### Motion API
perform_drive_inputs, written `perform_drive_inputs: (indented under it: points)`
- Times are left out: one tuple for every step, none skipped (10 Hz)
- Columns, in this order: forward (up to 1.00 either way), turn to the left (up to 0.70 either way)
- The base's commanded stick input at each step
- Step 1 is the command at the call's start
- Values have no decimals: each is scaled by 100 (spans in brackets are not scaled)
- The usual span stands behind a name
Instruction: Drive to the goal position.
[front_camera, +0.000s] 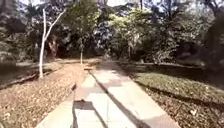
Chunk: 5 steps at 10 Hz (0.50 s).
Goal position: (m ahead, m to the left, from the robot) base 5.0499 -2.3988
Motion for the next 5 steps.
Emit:
perform_drive_inputs:
  points:
    - [50,0]
    - [50,0]
    - [50,0]
    - [50,0]
    - [50,0]
